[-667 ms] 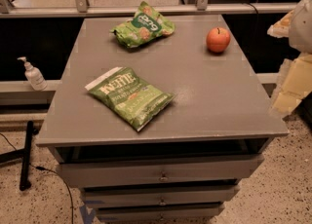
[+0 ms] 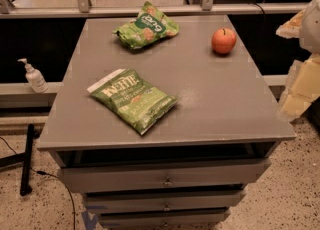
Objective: Move apple near green jalapeno chip bag
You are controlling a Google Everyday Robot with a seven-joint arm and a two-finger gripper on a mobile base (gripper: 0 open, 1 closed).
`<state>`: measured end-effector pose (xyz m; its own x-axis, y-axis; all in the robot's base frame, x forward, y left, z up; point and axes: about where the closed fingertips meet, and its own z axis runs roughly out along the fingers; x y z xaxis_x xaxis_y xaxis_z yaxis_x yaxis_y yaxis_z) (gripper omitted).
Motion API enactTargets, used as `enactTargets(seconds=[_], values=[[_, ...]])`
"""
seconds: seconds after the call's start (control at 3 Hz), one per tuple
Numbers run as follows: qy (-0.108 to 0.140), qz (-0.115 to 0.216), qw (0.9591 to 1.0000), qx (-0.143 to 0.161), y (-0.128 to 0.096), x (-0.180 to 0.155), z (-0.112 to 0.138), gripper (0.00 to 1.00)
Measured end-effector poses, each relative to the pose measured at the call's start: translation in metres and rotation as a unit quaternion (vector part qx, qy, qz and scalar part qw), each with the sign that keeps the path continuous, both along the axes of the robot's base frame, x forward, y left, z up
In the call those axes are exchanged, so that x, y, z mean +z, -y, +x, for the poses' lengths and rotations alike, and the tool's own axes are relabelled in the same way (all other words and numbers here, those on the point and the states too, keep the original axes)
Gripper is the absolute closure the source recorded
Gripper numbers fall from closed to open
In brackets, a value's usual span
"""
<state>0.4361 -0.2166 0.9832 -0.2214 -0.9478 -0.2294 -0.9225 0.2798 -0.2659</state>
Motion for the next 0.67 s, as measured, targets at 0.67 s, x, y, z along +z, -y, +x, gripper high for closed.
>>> enactTargets(seconds=[0.67], values=[[0.056, 0.123, 0.9896, -0.051, 0.015, -0.020, 0.042, 0.00]])
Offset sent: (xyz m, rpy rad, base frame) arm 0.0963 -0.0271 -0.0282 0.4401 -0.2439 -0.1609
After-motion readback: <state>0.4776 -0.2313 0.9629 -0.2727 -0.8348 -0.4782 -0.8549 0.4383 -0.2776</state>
